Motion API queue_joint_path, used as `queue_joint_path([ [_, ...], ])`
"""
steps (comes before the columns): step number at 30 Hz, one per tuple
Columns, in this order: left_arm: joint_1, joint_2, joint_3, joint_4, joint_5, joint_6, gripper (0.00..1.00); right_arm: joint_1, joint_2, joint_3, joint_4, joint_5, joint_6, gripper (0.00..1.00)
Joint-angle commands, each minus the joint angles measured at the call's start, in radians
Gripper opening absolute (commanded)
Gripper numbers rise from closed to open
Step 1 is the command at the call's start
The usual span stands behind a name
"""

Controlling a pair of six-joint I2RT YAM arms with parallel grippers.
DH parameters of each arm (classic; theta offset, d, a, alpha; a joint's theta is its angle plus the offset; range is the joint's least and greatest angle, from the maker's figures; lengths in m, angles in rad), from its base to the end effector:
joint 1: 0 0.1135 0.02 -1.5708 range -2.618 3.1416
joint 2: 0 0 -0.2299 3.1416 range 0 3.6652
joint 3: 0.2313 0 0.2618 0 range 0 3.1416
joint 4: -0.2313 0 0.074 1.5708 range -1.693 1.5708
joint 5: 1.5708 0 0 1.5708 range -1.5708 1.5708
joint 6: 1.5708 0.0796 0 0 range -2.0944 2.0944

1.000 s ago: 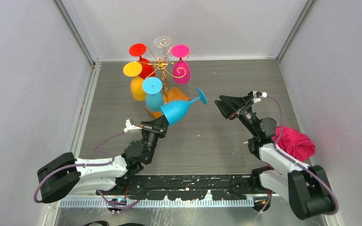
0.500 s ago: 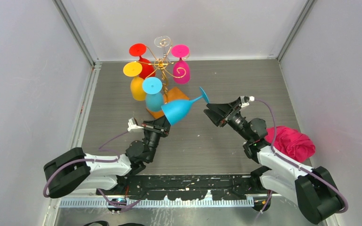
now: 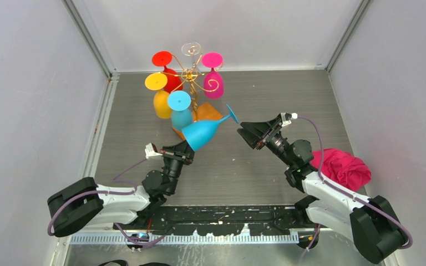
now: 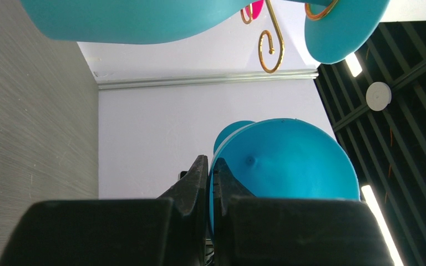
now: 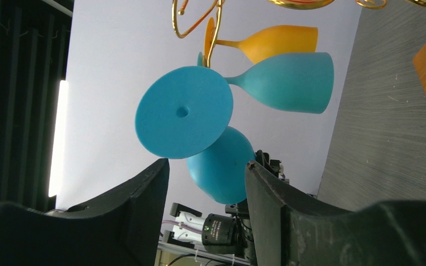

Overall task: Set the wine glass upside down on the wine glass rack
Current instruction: Turn the wine glass upside down at the wine rack.

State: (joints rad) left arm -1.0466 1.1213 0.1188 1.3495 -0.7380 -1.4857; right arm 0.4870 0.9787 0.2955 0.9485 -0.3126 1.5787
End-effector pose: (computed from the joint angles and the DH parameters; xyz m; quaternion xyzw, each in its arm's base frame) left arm 0.1629 -0.1747 0.1833 -0.4048 0.4586 -0.6662 0.4266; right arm 0.2287 0.1488 0.2292 0.2058 0.5770 0.7223 0.3209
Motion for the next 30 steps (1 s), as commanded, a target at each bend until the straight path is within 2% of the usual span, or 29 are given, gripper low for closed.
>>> queue_joint_path([
  [1,0.01,-0.065,-0.021,0.026,-0.018,-0.006,0.01,0.023,-0.044,0.031,0.023,0.043,-0.019,0.58],
  [7,0.011,-0.113,-0.018,-0.048,0.008,-0.017,0.01,0.054,-0.007,0.063,0.024,0.058,-0.029,0.58],
  [16,0.011,-0.103,-0.023,-0.048,0.032,-0.037,0.01,0.094,0.112,0.116,0.136,0.071,0.007,0.58],
  [30,0.013,-0.224,-0.056,-0.15,-0.006,-0.025,0.01,0.095,0.097,0.126,0.138,0.068,0.017,0.58],
])
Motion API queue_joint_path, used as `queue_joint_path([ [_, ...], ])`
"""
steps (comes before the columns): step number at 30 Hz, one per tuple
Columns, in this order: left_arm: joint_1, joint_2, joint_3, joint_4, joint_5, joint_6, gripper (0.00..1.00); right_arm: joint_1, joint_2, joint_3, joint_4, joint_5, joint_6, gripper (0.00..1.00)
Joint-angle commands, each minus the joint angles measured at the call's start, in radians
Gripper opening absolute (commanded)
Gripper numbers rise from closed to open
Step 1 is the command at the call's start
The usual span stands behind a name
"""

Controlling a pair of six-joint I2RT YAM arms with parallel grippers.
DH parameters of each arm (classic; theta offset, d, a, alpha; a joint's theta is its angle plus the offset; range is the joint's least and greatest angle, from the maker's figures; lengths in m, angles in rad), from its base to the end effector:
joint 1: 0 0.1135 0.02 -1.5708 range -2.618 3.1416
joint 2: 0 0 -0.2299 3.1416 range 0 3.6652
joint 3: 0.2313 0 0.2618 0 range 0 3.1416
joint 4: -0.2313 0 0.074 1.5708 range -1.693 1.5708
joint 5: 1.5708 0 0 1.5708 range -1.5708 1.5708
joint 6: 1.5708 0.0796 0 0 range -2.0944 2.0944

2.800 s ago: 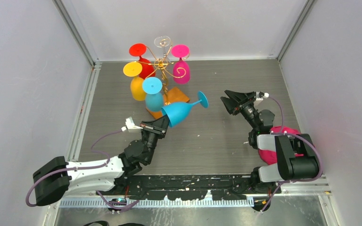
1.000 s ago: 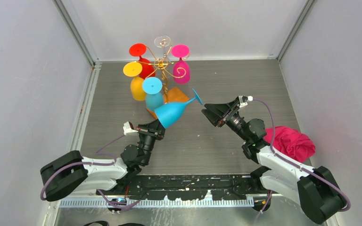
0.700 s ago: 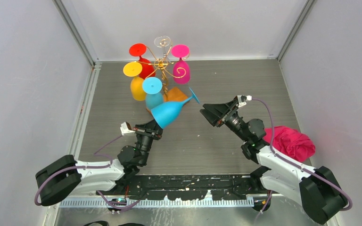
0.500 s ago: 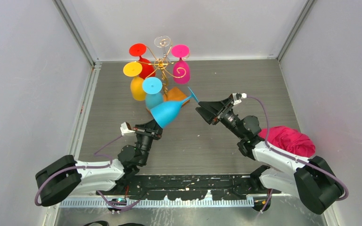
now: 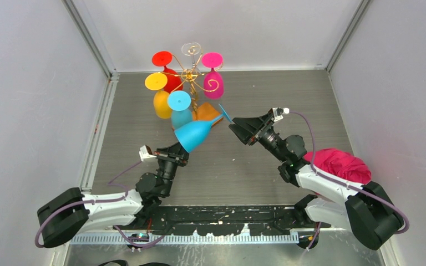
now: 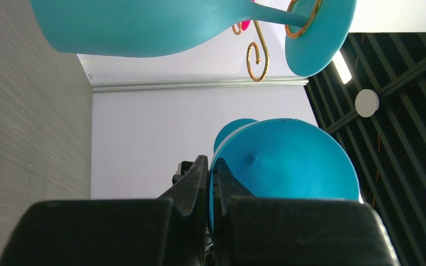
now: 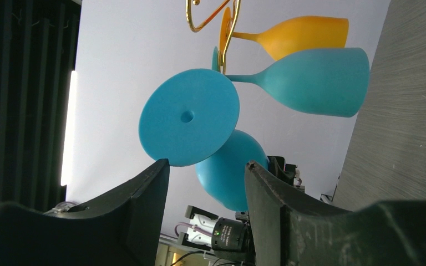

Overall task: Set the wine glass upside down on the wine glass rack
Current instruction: Turn the wine glass upside down at the wine rack.

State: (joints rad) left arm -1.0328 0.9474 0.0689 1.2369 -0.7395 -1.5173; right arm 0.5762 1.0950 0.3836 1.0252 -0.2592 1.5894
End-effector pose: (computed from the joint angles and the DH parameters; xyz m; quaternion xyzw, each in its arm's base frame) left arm 0.1583 -0.1606 0.1889 -0.4158 0.4445 -0.6730 0.4203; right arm 0.2325 0.1754 0.2435 0.1915 0.5605 0.7441 0.3090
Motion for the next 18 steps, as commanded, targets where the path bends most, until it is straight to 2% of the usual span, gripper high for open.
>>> queue_joint_path([
  [1,-0.002,-0.066,-0.006,-0.057,-0.003,0.008,0.01,0.005,-0.021,0.039,0.06,0.015,0.007,0.58],
  [9,-0.003,-0.115,0.0,-0.135,0.008,0.008,0.01,0.017,0.004,0.055,0.068,0.017,0.013,0.58],
  [18,-0.003,-0.032,0.006,-0.041,0.027,0.005,0.01,0.045,0.093,0.079,0.159,0.021,0.057,0.57],
])
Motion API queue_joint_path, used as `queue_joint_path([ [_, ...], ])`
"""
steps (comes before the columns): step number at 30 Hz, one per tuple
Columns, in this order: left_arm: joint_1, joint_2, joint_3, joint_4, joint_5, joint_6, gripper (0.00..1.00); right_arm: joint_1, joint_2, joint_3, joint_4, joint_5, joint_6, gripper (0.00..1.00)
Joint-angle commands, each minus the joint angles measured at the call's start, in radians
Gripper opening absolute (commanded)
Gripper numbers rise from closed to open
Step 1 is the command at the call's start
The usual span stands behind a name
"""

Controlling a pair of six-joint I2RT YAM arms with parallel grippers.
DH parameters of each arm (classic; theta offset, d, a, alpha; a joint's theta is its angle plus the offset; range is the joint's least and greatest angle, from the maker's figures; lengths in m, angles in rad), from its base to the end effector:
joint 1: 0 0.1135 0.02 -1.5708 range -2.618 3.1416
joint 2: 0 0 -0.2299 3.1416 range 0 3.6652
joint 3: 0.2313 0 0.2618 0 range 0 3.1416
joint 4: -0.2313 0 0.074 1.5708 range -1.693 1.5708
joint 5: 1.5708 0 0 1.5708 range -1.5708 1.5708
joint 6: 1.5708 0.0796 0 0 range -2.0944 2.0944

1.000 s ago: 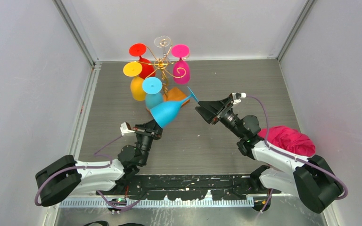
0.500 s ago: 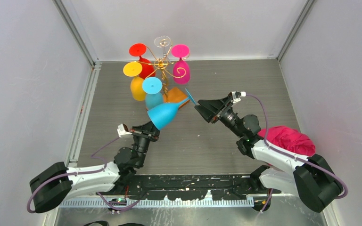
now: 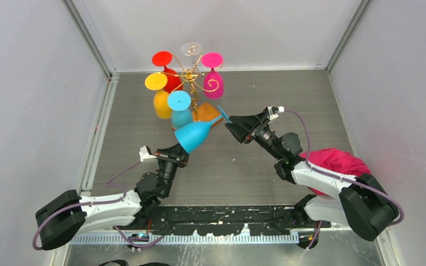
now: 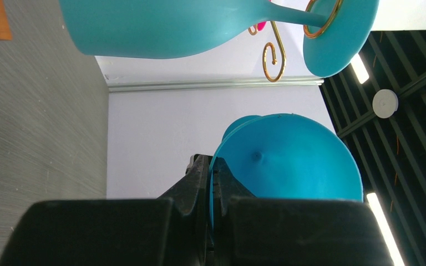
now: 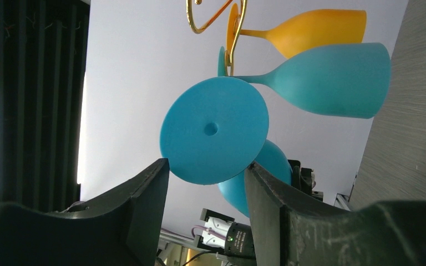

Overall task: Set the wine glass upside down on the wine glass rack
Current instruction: Turn the wine glass upside down at the wine rack.

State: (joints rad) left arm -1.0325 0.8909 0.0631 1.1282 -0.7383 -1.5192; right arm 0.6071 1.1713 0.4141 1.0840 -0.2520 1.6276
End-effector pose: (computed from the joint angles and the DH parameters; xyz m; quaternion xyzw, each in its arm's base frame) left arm 0.1583 -0.1605 0.1845 -0.4152 0.4671 -0.6561 0.4231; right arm 0.2351 0.1875 0.2424 0.1932 0.5543 0.7569 0.2874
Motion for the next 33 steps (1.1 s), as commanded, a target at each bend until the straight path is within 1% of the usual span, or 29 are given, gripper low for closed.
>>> queue_joint_path([
  [1,-0.002,0.029,0.013,0.075,0.028,0.006,0.01,0.016,0.023,0.05,0.106,0.015,0.022,0.57],
  [12,-0.003,0.045,0.005,0.125,0.054,0.036,0.01,0.018,0.094,0.072,0.195,0.033,0.089,0.57],
  [18,-0.003,0.051,0.0,0.166,0.068,0.074,0.01,0.017,0.149,0.092,0.263,0.042,0.147,0.56],
  [21,-0.001,0.055,0.001,0.191,0.082,0.109,0.01,0.02,0.189,0.107,0.329,0.046,0.194,0.56],
  [23,-0.002,0.057,0.004,0.21,0.092,0.137,0.01,0.024,0.214,0.119,0.353,0.044,0.228,0.55],
  [27,-0.002,0.048,0.002,0.22,0.098,0.168,0.01,0.038,0.221,0.137,0.353,0.042,0.225,0.53],
  [33,-0.002,0.008,-0.015,0.177,0.075,0.17,0.01,0.041,0.195,0.13,0.353,0.043,0.22,0.46],
])
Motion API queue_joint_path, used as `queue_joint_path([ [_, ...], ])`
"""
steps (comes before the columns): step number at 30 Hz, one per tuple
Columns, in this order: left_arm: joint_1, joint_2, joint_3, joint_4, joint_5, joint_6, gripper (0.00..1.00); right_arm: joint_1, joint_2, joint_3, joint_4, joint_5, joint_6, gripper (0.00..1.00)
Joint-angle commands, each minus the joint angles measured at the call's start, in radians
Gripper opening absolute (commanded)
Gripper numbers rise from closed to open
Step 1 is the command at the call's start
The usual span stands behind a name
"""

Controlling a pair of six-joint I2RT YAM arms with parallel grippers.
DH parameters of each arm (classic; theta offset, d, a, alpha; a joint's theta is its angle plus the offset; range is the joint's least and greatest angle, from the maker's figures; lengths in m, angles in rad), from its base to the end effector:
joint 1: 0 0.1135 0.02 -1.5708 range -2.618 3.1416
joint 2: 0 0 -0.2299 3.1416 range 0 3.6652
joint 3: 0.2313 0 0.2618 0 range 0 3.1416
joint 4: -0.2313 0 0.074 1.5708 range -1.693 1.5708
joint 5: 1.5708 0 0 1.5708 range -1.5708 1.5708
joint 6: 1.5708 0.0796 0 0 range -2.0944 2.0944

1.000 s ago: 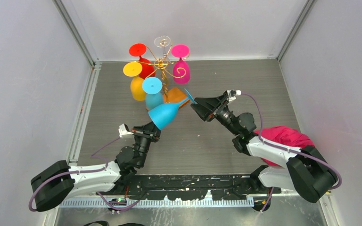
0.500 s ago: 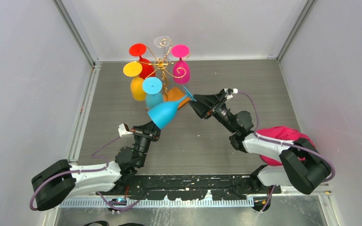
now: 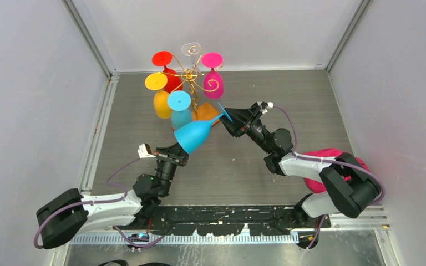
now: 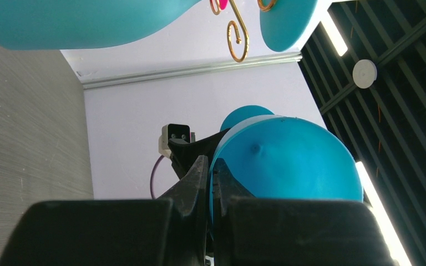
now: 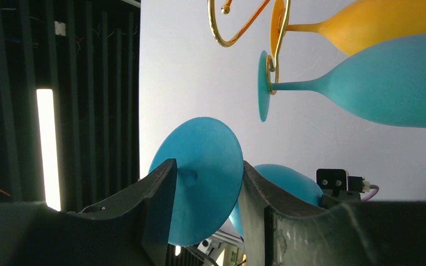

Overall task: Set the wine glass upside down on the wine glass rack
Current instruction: Turn the wine glass upside down at the wine rack.

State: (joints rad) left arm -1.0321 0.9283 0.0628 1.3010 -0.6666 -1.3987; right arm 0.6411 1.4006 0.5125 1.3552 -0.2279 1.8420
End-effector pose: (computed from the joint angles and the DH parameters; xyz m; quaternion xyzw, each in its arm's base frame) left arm 0.1535 -0.1610 0.2000 -0.3638 0.4493 -0.6858 0.4422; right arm 0.2487 0.2080 0.2485 0.2144 0.4845 0.8199 0.2171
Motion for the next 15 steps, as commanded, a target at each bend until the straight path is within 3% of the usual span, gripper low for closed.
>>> queue_joint_path([
  [1,-0.003,-0.041,-0.016,-0.008,-0.001,0.049,0.01,0.006,-0.041,0.029,0.081,0.019,0.004,0.43],
  [12,-0.003,-0.238,-0.004,-0.288,-0.03,0.025,0.01,0.011,-0.039,0.021,0.078,0.025,0.001,0.02],
  [15,-0.003,-0.296,0.001,-0.395,-0.038,0.012,0.02,0.016,-0.045,0.028,0.064,0.021,-0.008,0.01],
])
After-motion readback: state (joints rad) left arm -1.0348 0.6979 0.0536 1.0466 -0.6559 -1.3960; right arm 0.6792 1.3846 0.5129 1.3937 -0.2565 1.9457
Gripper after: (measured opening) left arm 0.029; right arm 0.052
